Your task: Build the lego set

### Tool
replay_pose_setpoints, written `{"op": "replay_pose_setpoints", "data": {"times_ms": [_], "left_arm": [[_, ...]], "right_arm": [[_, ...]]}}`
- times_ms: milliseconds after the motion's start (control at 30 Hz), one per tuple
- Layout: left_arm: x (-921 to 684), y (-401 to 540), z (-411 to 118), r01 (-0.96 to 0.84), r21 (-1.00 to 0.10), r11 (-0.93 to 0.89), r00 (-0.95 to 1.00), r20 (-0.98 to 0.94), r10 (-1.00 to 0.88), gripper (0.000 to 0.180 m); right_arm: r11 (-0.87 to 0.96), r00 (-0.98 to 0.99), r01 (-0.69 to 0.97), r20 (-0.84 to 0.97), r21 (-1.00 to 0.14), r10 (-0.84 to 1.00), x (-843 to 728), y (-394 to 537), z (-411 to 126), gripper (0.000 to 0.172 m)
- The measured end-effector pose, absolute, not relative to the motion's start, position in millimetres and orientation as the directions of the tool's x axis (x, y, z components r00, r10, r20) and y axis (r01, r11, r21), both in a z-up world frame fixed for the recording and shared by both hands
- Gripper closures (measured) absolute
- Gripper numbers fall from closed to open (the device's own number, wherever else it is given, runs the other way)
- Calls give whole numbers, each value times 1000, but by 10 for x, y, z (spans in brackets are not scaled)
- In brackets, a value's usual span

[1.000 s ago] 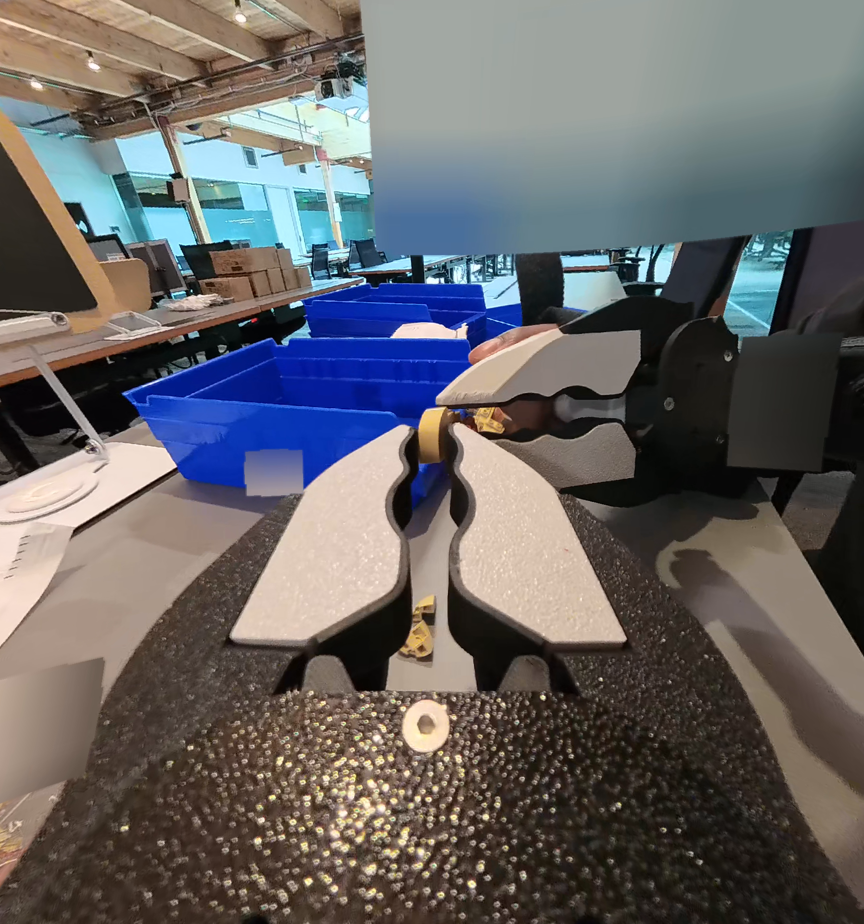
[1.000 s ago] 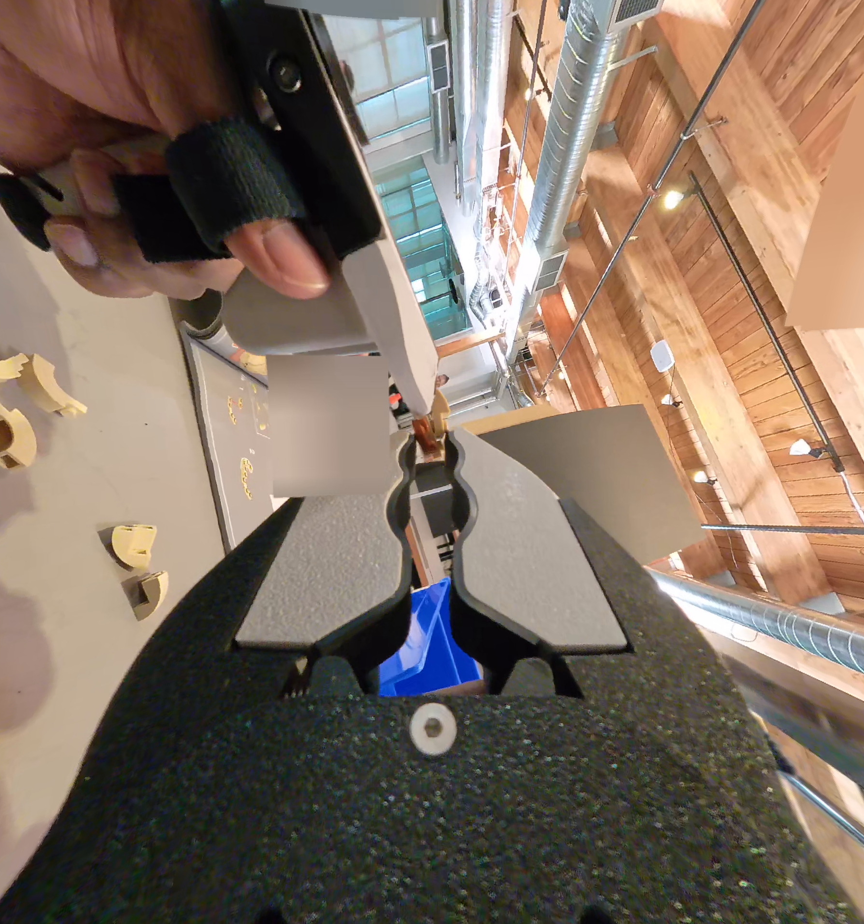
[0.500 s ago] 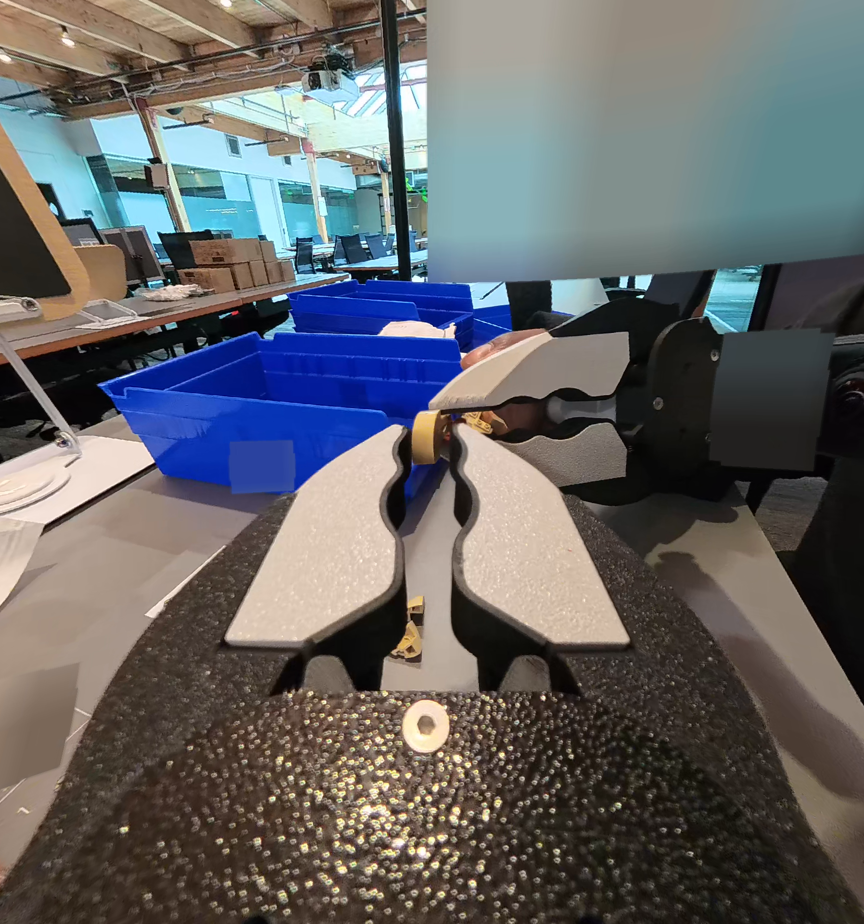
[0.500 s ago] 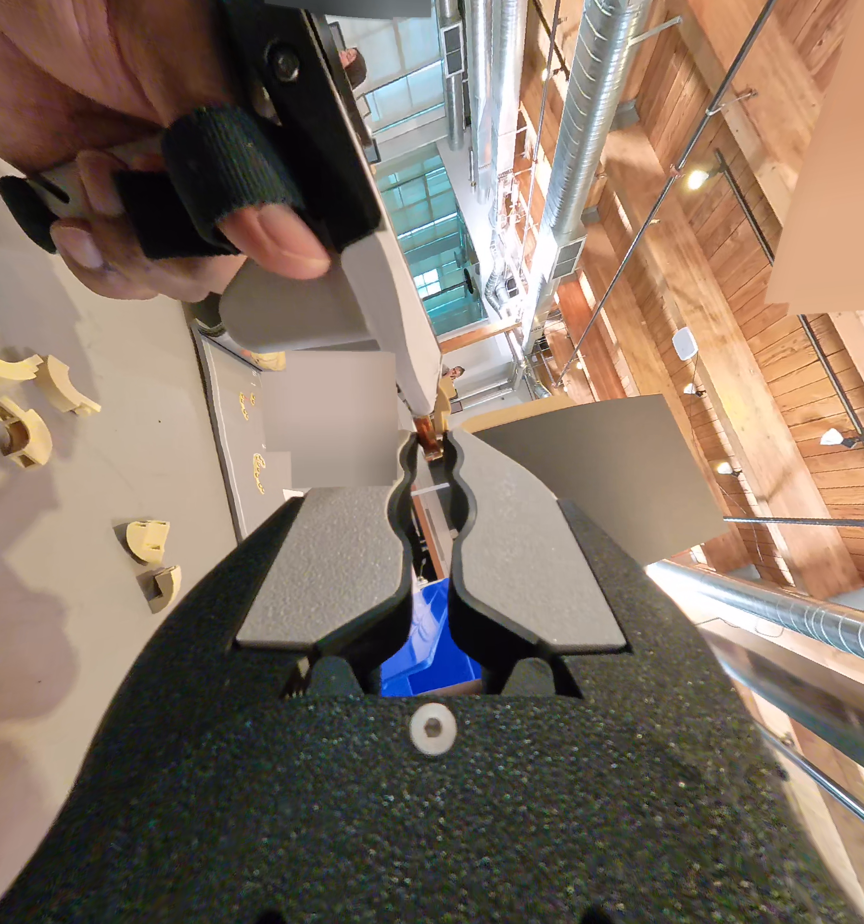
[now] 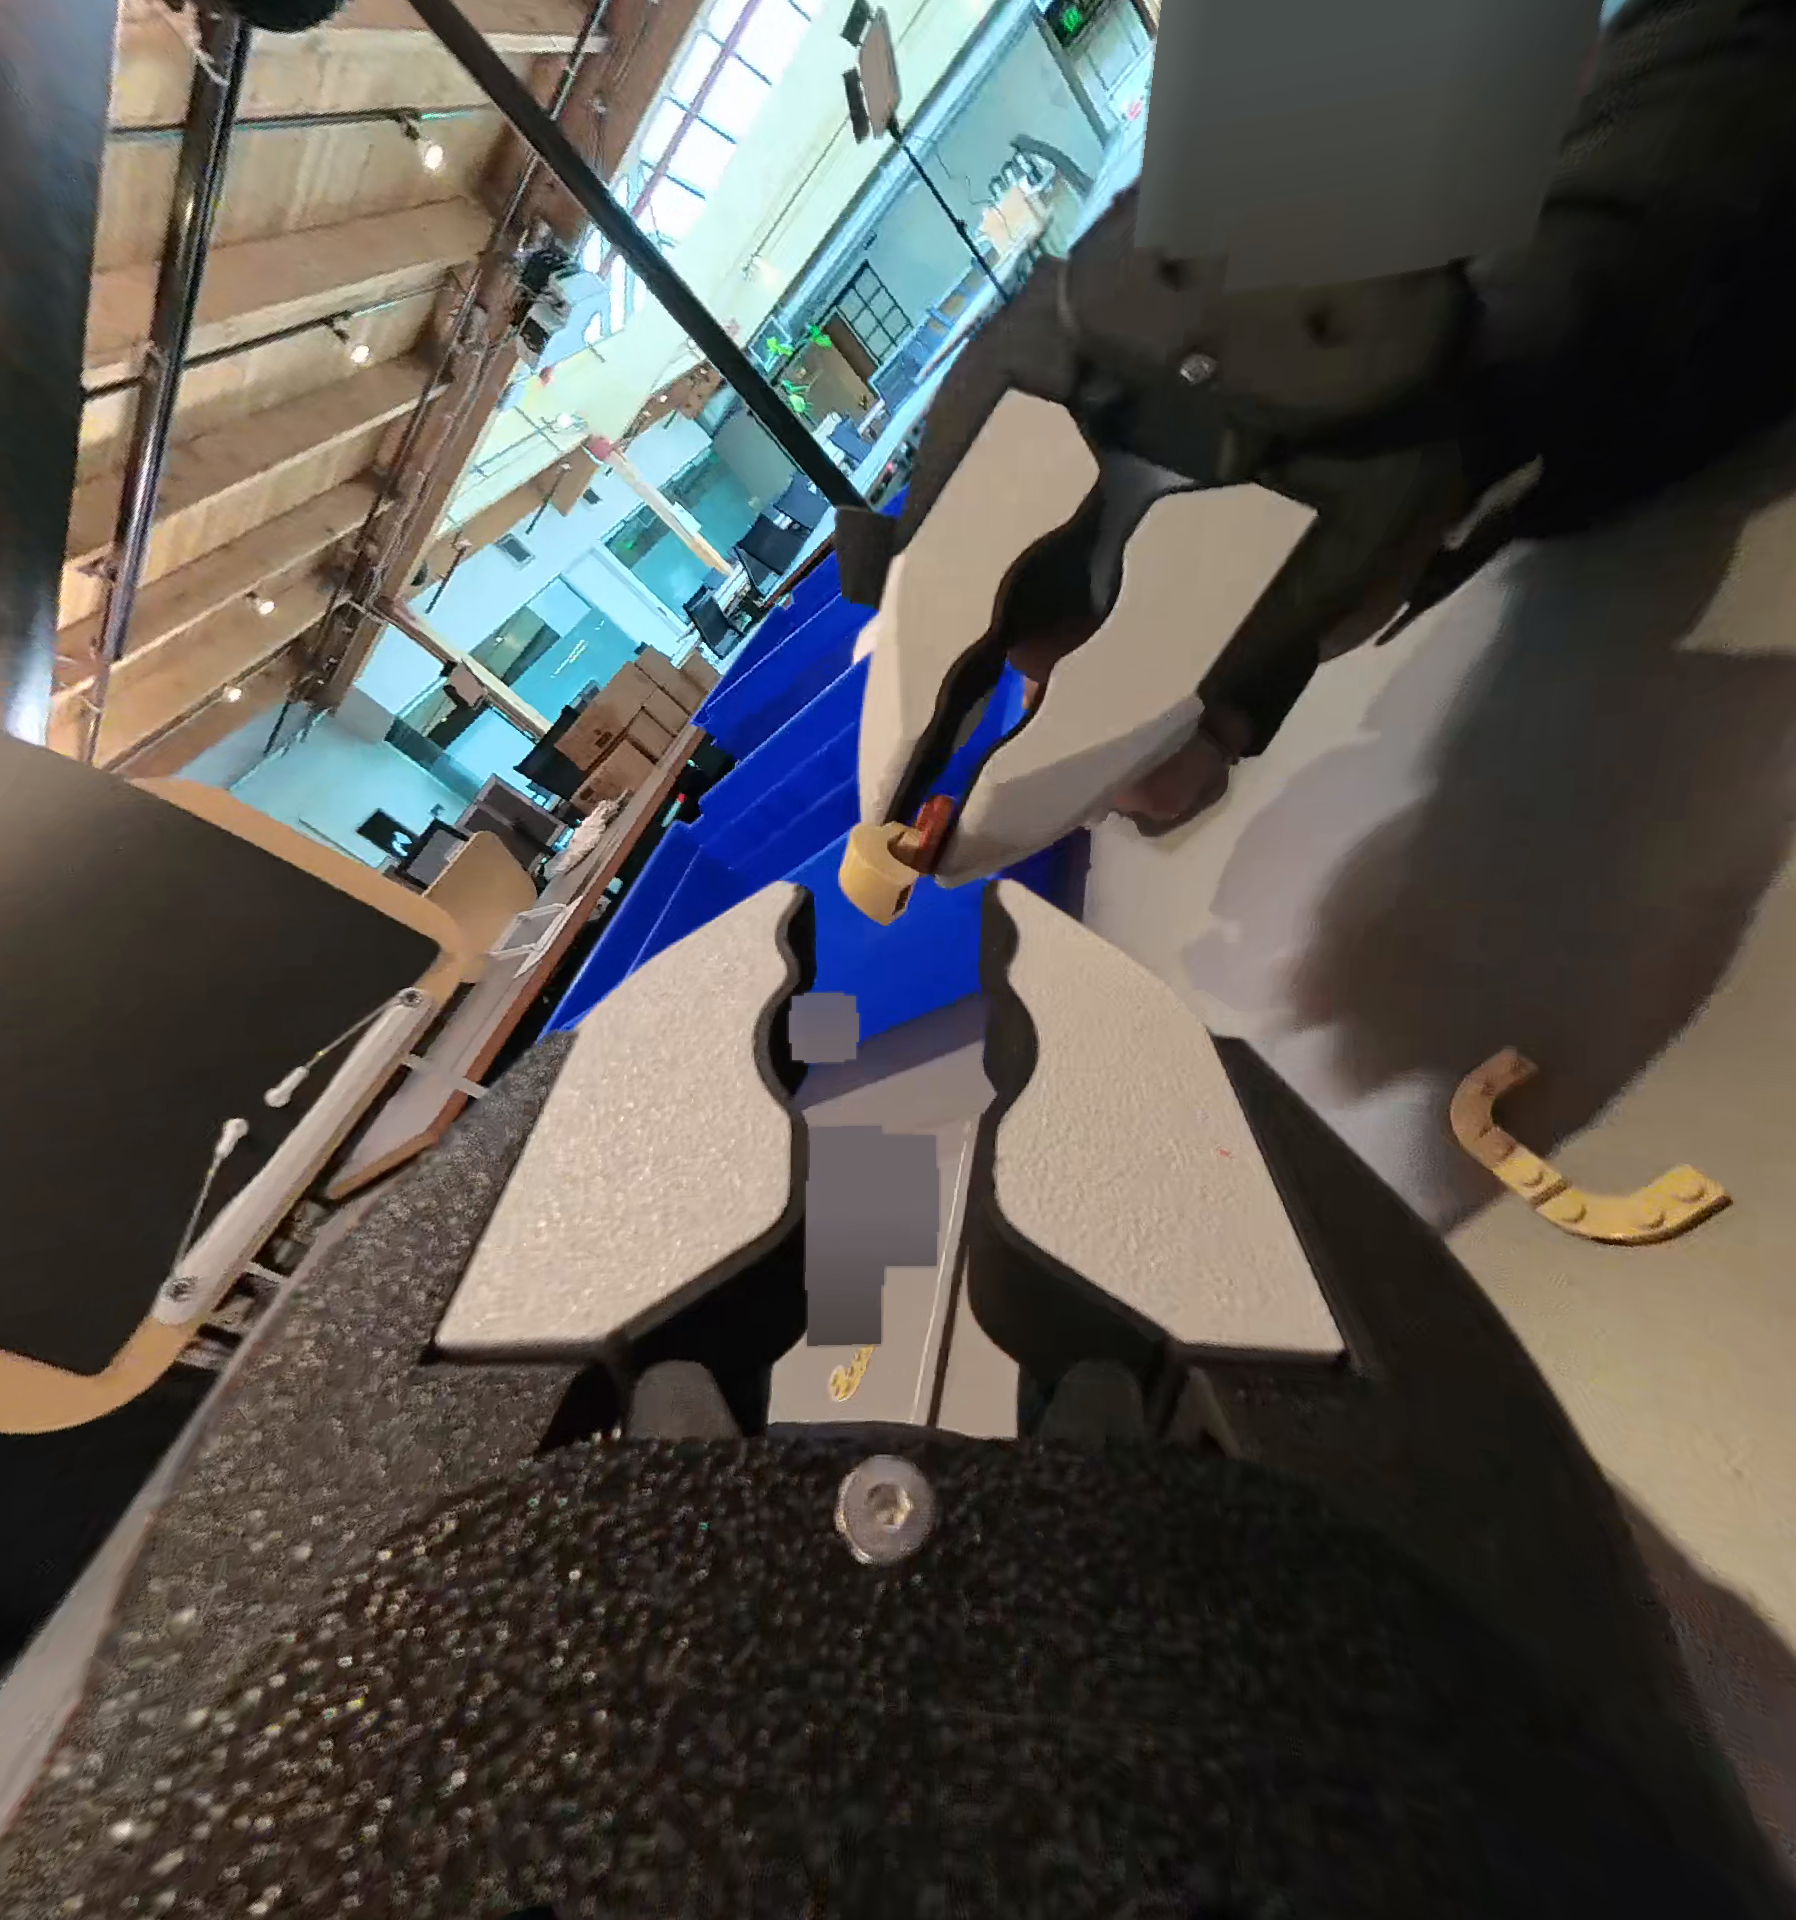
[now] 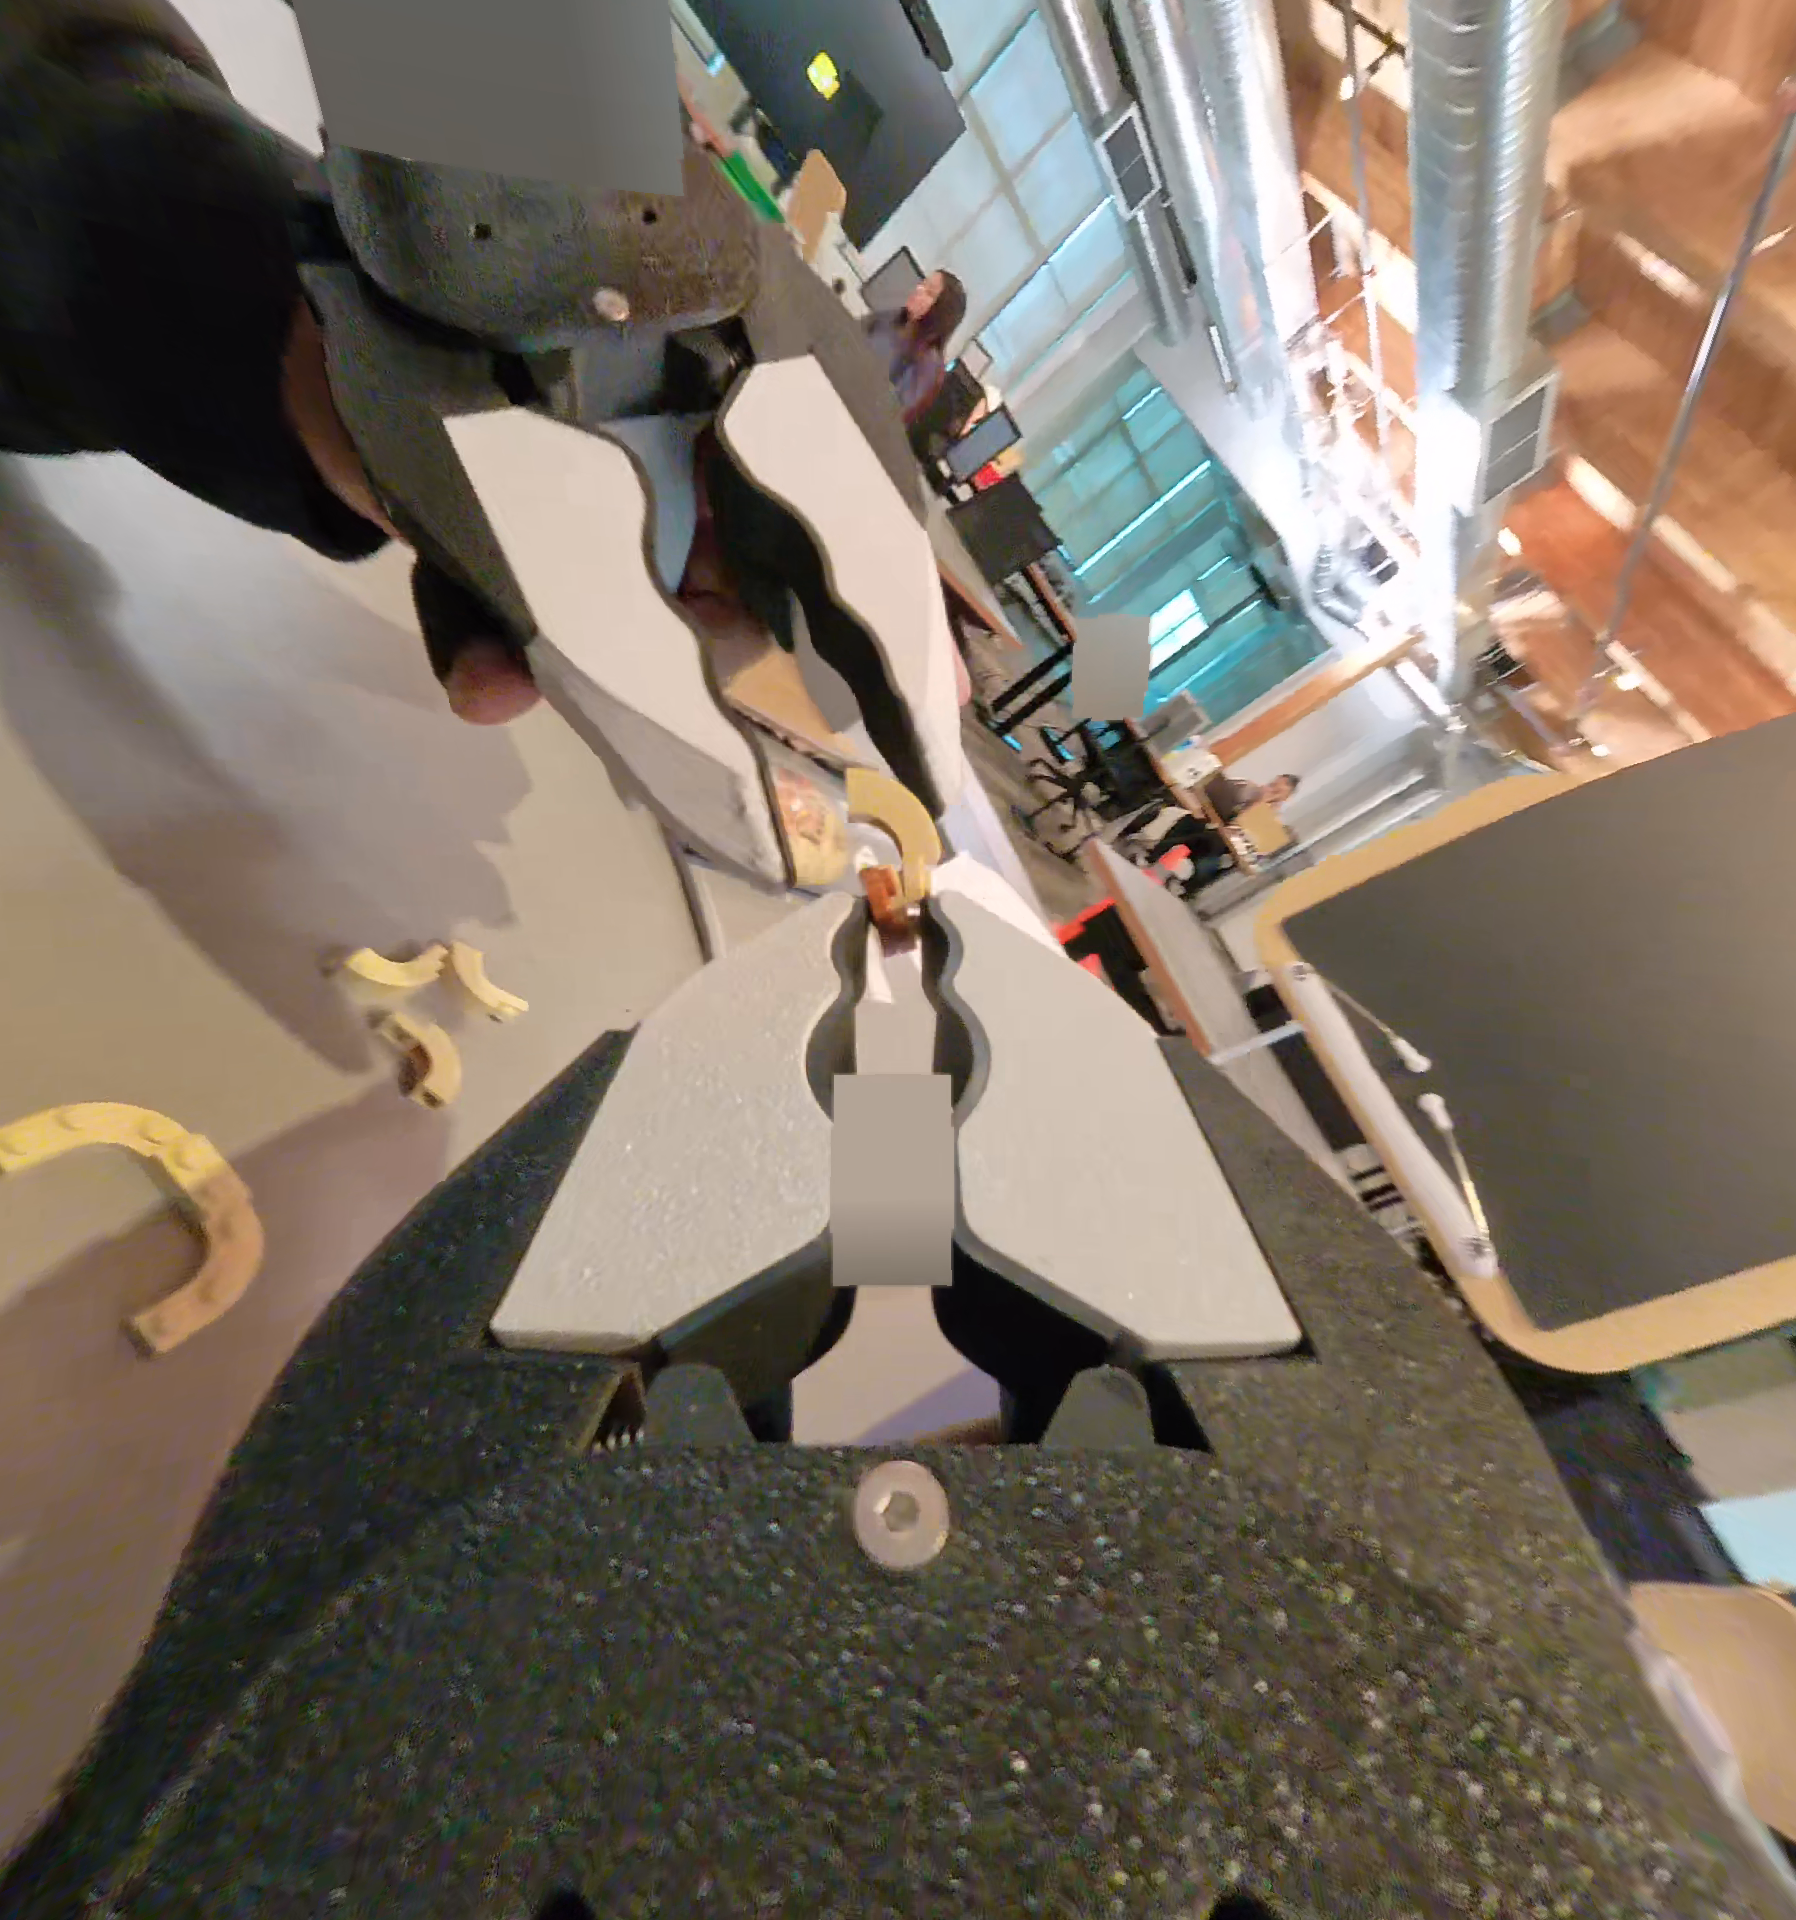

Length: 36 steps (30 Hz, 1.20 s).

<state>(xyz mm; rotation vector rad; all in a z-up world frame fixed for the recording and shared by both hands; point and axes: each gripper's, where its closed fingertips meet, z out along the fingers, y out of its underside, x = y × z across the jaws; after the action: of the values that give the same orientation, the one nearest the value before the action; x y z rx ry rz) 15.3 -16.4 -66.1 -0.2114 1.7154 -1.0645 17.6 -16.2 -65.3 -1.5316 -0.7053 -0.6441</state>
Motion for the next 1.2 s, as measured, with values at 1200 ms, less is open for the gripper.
{"op": "replay_pose_setpoints", "data": {"times_ms": [1200], "left_arm": [[186,-175,-689,291,-603,743,-265,-797,-543,169]], "right_arm": [[-74,708,706,700,-705,89,146,-160,-703,162]]}}
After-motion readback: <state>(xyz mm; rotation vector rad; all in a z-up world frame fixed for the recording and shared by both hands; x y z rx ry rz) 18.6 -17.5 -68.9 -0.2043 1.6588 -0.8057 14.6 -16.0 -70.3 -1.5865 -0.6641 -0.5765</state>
